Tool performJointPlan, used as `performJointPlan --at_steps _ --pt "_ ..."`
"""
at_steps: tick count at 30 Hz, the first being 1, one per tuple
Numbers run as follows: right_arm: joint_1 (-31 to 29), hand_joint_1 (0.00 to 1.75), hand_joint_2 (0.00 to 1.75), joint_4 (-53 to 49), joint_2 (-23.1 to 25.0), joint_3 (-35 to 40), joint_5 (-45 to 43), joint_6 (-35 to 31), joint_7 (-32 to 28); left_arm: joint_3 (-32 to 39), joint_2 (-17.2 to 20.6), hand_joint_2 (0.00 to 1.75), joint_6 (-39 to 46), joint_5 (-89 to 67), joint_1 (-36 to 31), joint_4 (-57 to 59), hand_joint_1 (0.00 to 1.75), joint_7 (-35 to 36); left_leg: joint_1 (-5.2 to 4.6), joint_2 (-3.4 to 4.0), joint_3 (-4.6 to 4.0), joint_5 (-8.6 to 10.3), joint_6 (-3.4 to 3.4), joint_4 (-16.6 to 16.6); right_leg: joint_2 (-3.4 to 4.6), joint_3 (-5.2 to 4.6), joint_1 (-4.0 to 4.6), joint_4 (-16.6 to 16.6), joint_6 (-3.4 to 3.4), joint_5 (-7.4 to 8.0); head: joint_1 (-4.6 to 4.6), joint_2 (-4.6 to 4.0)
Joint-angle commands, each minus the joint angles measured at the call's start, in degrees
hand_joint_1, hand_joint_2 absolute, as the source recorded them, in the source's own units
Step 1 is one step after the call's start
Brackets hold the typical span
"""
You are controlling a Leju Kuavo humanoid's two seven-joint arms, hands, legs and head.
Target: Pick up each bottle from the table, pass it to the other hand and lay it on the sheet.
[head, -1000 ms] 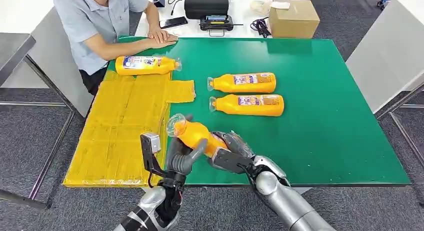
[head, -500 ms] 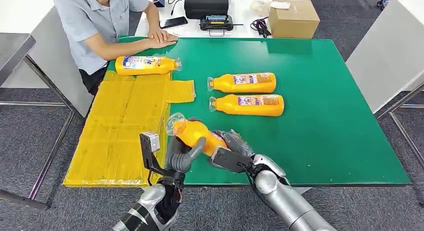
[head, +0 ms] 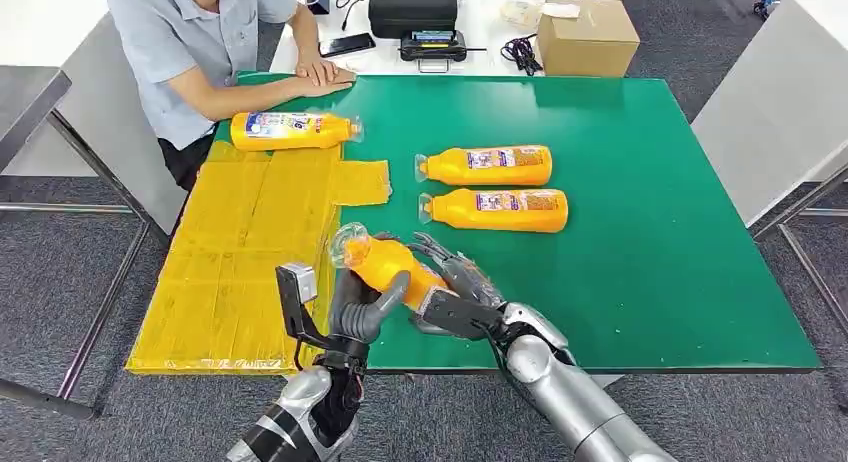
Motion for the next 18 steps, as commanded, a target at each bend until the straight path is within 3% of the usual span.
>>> performJointPlan --at_steps 1,12,15,16,17,18 --pt "-2.46 0.00 1.75 1.27 0.01 0.01 -0.16 -0.33 -0.07 0.79 0.39 1.75 1.02 -0.54 -1.37 2.46 1.75 -0.37 0.03 0.10 0.15 -0.07 -0.10 0.00 0.07 0.12 0.04 0.02 -0.12 -0.05 0.00 0.00" --pt "2.00 0.00 1.75 0.03 -1.20 -5.30 3.79 -7.44 -1.07 -0.97 1.80 1.75 10.39 -16.89 1.52 -5.13 1.75 -3.92 0.06 0.01 0.22 -0.09 -0.10 -0.01 -0.03 0.23 0.07 -0.04 -0.13 -0.09 0.00 0.00" --pt "3.61 0.00 1.75 -1.03 -1.26 -7.08 5.30 -8.53 -1.54 -3.15 3.87 1.75 20.59 -33.77 0.00 -4.51 1.75 -4.85 0.07 -0.03 0.21 -0.09 -0.12 -0.01 -0.07 0.23 0.08 -0.03 -0.14 -0.10 0.00 0.00" --pt "3.94 0.00 1.75 -1.33 -1.14 -7.64 5.81 -8.65 -1.81 -0.63 3.24 1.75 22.54 -42.18 0.33 -4.20 1.75 -4.41 0.04 -0.05 0.19 -0.05 -0.10 -0.04 -0.08 0.19 0.05 -0.04 -0.12 -0.07 0.00 0.00" --pt "4.04 0.00 1.75 -1.63 -0.84 -8.23 7.03 -8.85 -2.25 9.84 -0.25 1.75 22.54 -61.12 2.41 -4.49 1.75 -3.53 0.03 0.00 0.12 -0.02 -0.08 -0.04 -0.03 0.11 0.04 -0.04 -0.10 -0.03 0.00 0.00" --pt "4.16 0.00 1.75 -1.79 -0.69 -8.55 7.20 -8.87 -2.32 13.37 -1.05 1.75 22.54 -66.69 2.85 -5.05 1.75 -3.20 0.05 0.03 0.23 -0.08 -0.13 -0.03 -0.01 0.21 0.06 -0.02 -0.15 -0.08 0.00 0.00"
